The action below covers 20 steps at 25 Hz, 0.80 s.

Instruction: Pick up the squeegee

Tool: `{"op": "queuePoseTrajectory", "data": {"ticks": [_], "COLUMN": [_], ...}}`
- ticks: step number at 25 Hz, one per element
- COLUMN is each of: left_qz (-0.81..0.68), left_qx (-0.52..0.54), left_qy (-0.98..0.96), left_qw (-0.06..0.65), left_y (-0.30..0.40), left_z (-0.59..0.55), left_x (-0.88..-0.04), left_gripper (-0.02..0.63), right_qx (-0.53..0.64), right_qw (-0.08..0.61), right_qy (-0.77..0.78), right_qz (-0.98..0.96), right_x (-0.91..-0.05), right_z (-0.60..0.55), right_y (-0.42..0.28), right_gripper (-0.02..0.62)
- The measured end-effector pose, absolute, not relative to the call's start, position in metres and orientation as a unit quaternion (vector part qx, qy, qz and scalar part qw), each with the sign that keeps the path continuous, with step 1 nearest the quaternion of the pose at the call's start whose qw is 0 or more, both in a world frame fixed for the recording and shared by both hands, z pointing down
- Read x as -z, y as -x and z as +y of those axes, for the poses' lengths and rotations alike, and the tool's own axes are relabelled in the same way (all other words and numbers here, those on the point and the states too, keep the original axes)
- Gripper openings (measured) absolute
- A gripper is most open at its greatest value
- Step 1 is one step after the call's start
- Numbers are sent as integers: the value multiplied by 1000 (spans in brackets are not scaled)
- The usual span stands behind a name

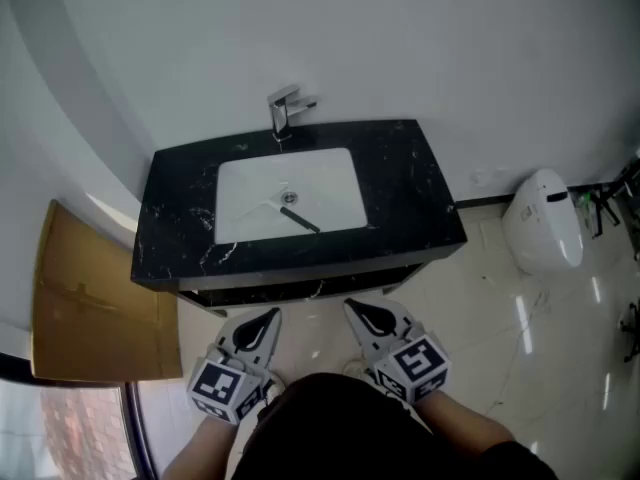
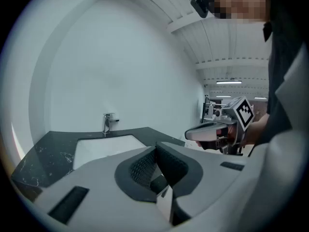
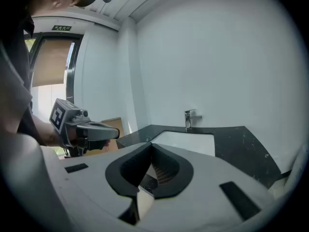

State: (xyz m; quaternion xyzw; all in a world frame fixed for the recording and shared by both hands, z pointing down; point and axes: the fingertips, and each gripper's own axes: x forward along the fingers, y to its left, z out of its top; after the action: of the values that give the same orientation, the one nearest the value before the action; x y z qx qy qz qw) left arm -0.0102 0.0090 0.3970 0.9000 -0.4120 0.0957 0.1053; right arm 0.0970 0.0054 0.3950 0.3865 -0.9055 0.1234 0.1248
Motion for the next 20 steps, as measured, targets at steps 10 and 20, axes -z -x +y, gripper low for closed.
{"op": "queuePoseTrajectory", "data": {"ticks": [10,20], "left_qz": [-471,-468], "left_qx": [-87,-82], "left_qy": [-871,-871], "left_qw": [109,127], "left_y": [6,75], "left_z": [-7,-88], "left_x": [-392,-410], "left_gripper": [0,0], "right_qx": [-144,-165], "right_qw": [182,301], "right_qy": [-335,-327], "right_qz": [-913,-881], "right_x": [-417,-505], "right_z": [-61,-231], "right_y": [-113,-40], "right_gripper": [161,176]}}
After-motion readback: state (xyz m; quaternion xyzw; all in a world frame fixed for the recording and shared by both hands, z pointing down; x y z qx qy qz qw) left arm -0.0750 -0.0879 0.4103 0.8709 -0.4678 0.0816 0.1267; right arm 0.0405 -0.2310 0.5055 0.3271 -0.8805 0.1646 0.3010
